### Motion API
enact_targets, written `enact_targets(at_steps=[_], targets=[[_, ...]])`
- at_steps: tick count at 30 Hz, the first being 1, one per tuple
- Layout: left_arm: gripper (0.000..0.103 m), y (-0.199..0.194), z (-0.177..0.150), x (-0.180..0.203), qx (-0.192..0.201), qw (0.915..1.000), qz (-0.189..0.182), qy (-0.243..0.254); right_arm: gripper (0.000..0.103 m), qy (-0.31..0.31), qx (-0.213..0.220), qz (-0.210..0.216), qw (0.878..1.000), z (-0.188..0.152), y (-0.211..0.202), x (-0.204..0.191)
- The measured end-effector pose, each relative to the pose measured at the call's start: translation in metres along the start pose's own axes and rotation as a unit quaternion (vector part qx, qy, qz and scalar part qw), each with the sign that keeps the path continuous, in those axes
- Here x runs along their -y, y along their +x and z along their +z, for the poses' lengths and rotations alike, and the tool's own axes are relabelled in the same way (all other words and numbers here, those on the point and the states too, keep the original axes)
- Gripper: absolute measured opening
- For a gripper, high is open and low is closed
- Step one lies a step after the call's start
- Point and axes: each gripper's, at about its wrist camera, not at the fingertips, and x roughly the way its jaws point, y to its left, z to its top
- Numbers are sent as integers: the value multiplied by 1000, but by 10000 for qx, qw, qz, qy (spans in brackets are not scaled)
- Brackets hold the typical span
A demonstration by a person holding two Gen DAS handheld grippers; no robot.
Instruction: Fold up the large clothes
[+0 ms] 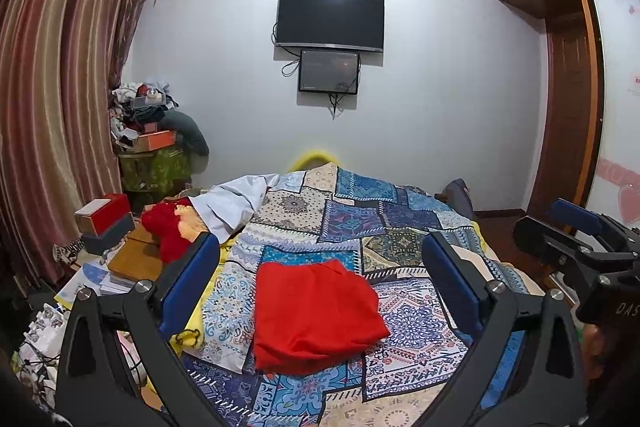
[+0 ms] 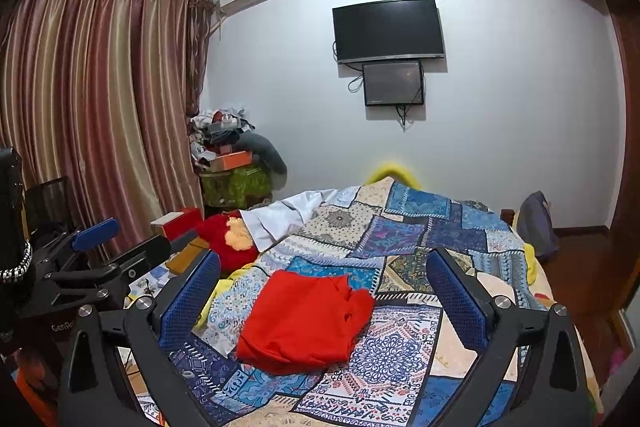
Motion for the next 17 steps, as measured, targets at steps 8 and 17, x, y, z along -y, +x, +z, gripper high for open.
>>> enact_targets(at_steps=[8,17], targets=[[102,-1,1,0,23,10000,-61,-18,103,38,23,-27,10000,0,-1,3],[102,-2,1,1,32,9999,-102,20,103,45,8,-14,10000,-2,-2,4]])
